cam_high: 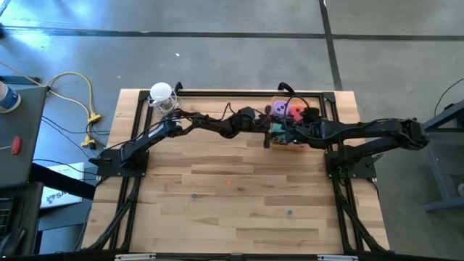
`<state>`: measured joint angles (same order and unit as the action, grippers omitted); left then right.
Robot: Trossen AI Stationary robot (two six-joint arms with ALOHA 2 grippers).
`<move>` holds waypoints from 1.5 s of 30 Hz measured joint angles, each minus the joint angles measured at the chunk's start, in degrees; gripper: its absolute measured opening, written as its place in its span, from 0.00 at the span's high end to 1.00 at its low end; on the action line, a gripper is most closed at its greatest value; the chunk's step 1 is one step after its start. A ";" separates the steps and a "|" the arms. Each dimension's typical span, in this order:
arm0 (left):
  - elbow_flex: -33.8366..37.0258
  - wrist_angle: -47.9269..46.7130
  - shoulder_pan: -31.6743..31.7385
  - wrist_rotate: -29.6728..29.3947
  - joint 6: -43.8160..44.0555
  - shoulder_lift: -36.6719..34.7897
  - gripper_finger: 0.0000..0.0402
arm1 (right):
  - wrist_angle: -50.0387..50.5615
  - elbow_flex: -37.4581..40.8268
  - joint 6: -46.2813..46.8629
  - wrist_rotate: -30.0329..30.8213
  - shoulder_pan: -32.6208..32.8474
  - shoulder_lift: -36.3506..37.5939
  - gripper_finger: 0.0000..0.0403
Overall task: Pick & Place Dice
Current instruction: Put the red large die into the orange bin
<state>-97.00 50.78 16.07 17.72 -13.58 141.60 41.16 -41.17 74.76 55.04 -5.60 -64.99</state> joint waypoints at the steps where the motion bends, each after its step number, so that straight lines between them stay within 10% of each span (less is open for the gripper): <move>1: -0.14 0.02 0.05 -0.04 0.02 0.00 0.55 | -0.10 0.00 0.02 0.27 0.28 0.09 0.01; 32: -0.49 -0.48 -1.76 -9.08 5.03 -0.02 0.55 | 9.59 -0.15 7.98 3.28 -0.48 0.08 0.01; 45: -0.40 2.39 -8.97 -8.27 -21.49 -0.11 0.55 | 10.27 -0.13 7.33 1.48 -2.65 0.07 0.01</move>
<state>-97.41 53.17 7.09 9.45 -35.08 141.49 51.43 -41.30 82.10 56.51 -8.24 -64.91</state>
